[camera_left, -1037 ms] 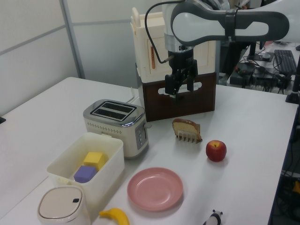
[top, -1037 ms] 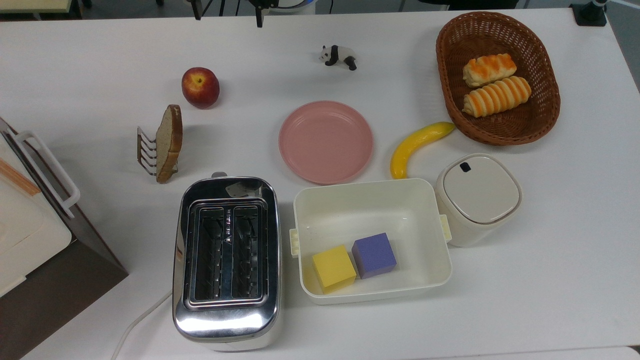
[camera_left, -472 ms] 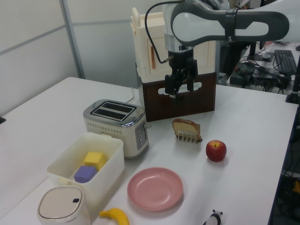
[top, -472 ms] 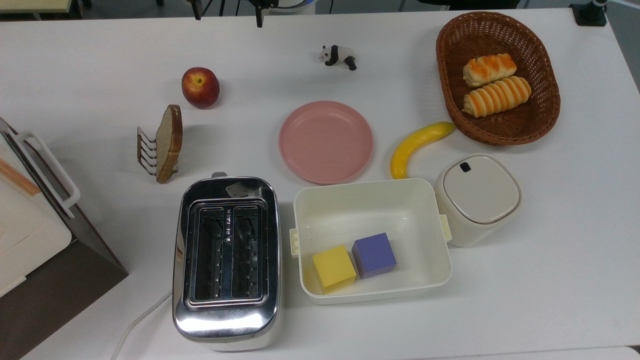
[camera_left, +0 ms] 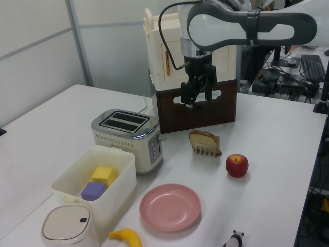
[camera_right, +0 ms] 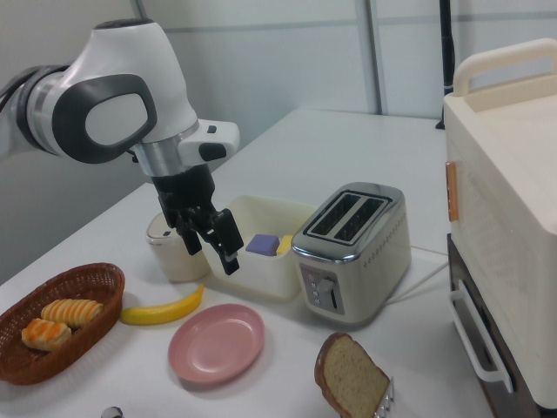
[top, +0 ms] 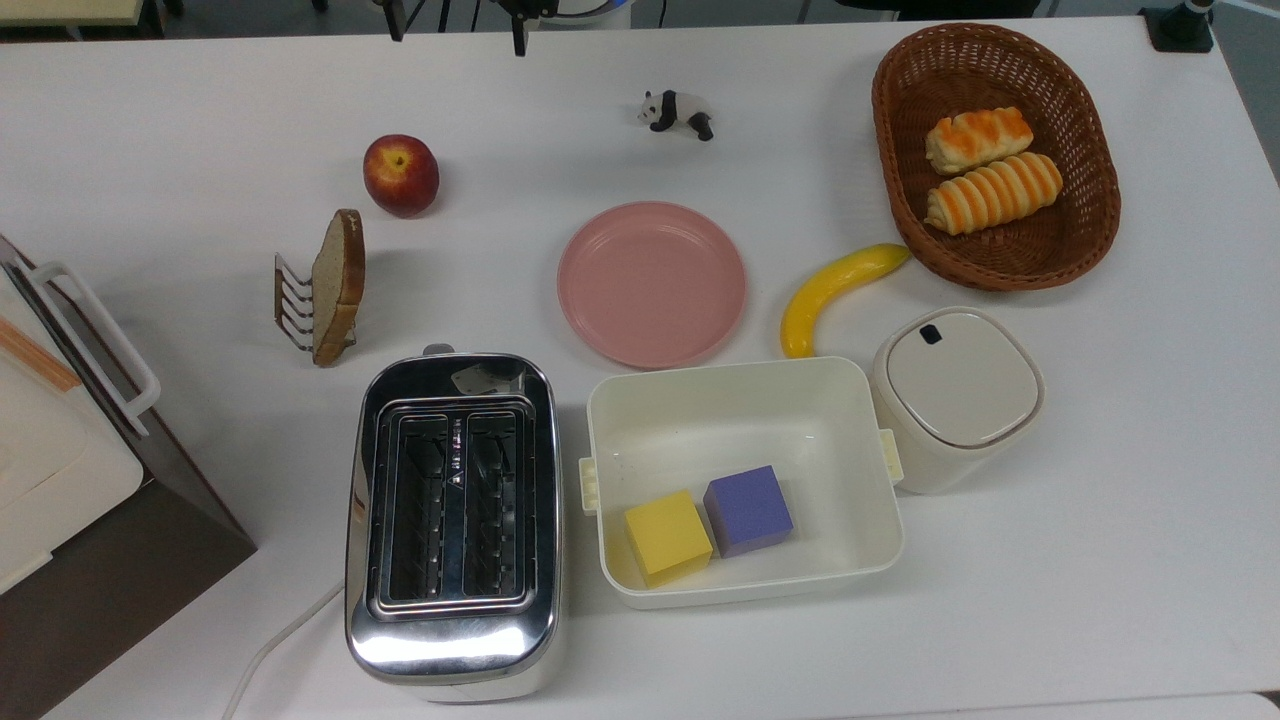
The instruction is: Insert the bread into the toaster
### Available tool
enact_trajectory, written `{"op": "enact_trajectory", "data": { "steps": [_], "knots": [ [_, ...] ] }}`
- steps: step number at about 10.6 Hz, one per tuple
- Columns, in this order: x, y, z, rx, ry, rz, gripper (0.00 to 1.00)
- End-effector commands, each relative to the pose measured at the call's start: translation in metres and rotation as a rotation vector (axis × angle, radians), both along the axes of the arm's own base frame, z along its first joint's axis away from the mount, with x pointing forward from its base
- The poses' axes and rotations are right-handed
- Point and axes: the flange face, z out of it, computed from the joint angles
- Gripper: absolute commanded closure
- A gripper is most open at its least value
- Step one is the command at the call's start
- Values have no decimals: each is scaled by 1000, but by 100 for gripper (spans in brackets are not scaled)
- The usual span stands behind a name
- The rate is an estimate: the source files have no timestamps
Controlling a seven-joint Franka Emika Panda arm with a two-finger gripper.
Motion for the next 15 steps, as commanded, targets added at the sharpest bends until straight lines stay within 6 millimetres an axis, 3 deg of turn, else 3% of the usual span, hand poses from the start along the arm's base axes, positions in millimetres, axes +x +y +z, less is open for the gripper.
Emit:
{"op": "enact_trajectory", "data": {
  "steps": [1,4,6,8,11,13,15],
  "knots": [
    [-2,8,-6,23,17,25,0],
    [-3,24,-18,24,44,52,0],
    [-1,21,-15,20,30,48,0],
    [4,5,-12,-3,-11,54,0],
    [18,-48,-31,-75,-32,92,0],
    [30,-79,-58,-123,-26,73,0],
    [49,-83,-101,-164,-7,96,0]
  ]
}}
